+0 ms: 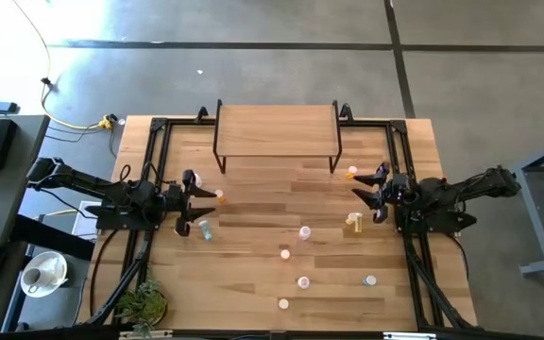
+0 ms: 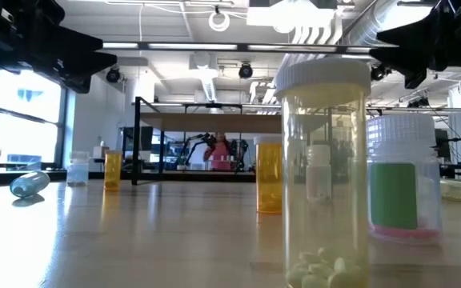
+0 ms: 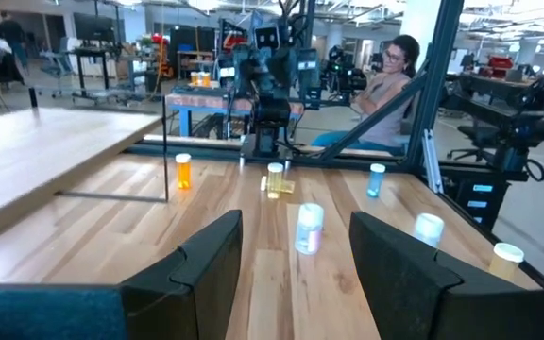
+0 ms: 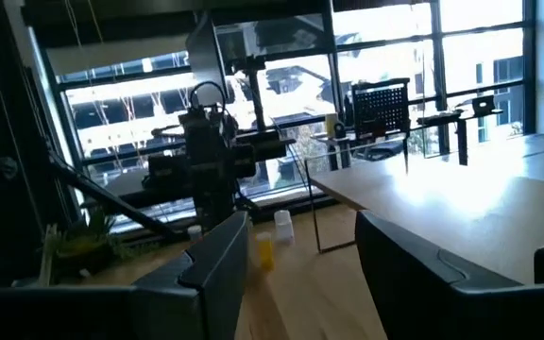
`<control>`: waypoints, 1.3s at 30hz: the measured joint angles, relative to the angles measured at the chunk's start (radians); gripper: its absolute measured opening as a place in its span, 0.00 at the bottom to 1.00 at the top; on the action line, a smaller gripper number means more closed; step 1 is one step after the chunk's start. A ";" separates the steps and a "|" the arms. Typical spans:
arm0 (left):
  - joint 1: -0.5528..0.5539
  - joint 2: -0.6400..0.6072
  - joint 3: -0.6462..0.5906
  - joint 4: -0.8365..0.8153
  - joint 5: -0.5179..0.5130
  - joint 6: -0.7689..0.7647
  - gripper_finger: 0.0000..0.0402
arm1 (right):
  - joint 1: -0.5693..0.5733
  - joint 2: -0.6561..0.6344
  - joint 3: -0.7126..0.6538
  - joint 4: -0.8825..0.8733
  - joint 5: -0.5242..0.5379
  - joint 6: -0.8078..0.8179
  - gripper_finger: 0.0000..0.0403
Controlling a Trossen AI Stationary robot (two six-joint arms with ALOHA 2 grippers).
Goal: Pick and place medicine bottles onto shelf by color
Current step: Put the middle white pill bottle on the shelf
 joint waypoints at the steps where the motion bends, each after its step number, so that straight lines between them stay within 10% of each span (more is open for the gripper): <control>1: 0.000 0.000 0.000 -0.006 0.000 -0.007 0.46 | 0.000 0.005 0.005 -0.002 0.000 0.002 0.49; 39: 0.002 0.000 0.000 0.052 -0.101 0.081 0.46 | 0.000 1.016 0.419 -0.043 -0.195 0.131 0.56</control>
